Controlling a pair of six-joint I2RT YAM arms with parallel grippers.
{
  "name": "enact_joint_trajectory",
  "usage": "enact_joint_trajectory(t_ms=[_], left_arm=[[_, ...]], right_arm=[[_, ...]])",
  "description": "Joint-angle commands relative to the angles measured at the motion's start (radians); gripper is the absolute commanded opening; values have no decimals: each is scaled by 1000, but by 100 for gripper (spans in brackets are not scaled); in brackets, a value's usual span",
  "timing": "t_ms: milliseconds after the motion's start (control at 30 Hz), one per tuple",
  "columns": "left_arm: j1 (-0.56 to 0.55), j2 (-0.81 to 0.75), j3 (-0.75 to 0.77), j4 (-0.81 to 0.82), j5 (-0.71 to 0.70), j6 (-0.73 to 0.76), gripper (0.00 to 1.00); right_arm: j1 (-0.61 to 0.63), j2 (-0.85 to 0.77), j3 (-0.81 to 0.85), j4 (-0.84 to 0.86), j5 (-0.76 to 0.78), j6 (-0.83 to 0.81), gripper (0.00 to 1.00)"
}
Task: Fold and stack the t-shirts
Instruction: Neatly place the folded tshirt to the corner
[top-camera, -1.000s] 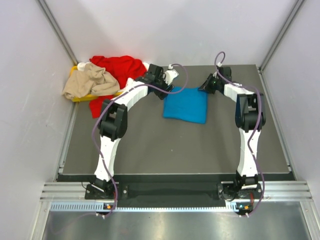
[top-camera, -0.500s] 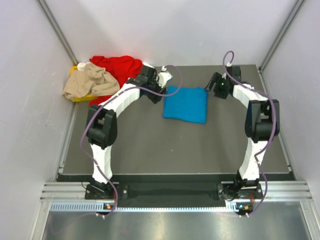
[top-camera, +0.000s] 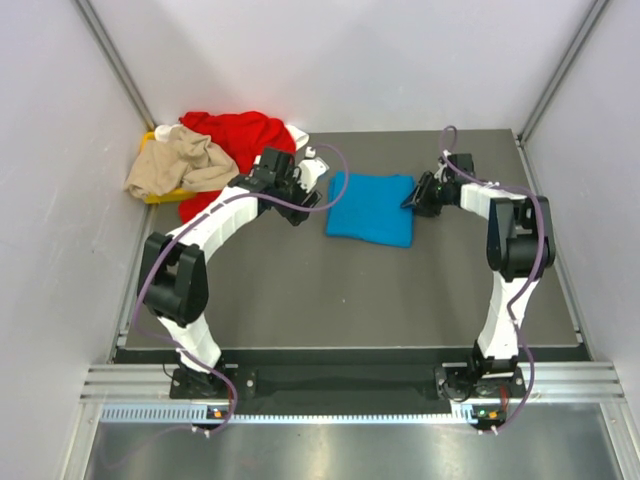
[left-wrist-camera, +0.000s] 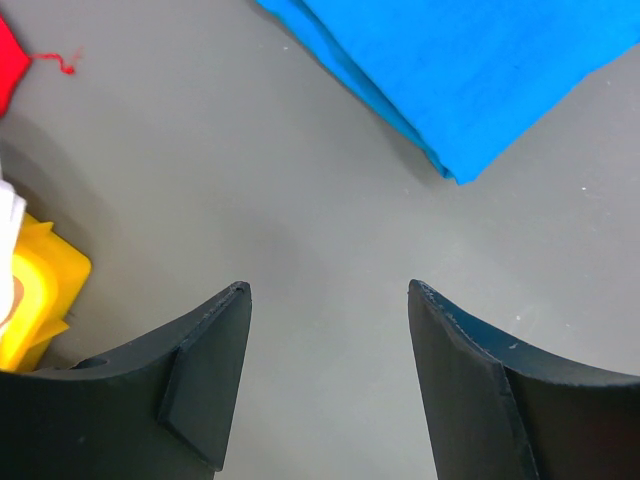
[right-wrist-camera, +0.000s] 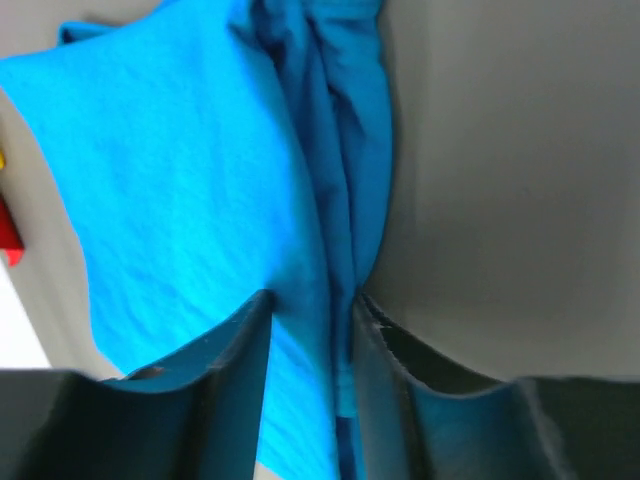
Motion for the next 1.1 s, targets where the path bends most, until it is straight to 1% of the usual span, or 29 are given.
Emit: enact_joint_trajectory(t_ms=[0, 33, 67, 133, 167, 200, 233, 333, 433, 500, 567, 600, 633, 700, 833, 867, 1000, 1067], left_arm=[[3, -54, -8, 40, 25, -29, 69], [3, -55, -11, 40, 28, -30, 69], [3, -58, -14, 43, 28, -30, 69], [3, -60, -17, 44, 23, -35, 69], [3, -63, -20, 46, 20, -33, 69], [3, -63, -22, 50, 17, -33, 69], [3, -66, -28, 51, 14, -32, 69], [5, -78, -40, 63, 9, -24, 69], [5, -84, -51, 77, -6, -18, 69], [5, -84, -57, 84, -15, -13, 69], [5, -80, -59, 87, -17, -10, 69], [5, -78, -56, 86, -18, -9, 69], [5, -75, -54, 81, -18, -10, 69], [5, -75, -57, 81, -26, -9, 69], [7, -65, -54, 80, -50, 5, 69], [7, -60, -51, 80, -55, 5, 69], [7, -28, -27, 74, -77, 5, 69], [7, -12, -19, 72, -83, 1, 69]], right_arm=[[-6, 36, 25, 47, -60, 30, 32], [-11, 42, 29, 44, -64, 30, 29], [-14, 46, 41, 32, -67, 25, 20], [-26, 54, 51, 18, -78, 12, 10], [-34, 51, 61, 4, -81, 5, 3], [-46, 51, 66, -4, -84, -8, 0], [-85, 51, 72, -11, -84, -14, 0], [-142, 66, 124, -85, -77, -59, 0], [-188, 66, 160, -165, -71, -136, 0], [-208, 71, 201, -244, -66, -220, 0], [-238, 92, 288, -350, -28, -295, 0], [-247, 102, 314, -367, 24, -307, 0], [-267, 124, 337, -378, 44, -315, 0], [-300, 152, 396, -371, 76, -311, 0], [-343, 256, 518, -329, 115, -254, 0], [-348, 275, 576, -318, 129, -234, 0], [-374, 368, 709, -297, 230, -200, 0], [-382, 385, 758, -276, 276, -174, 0]])
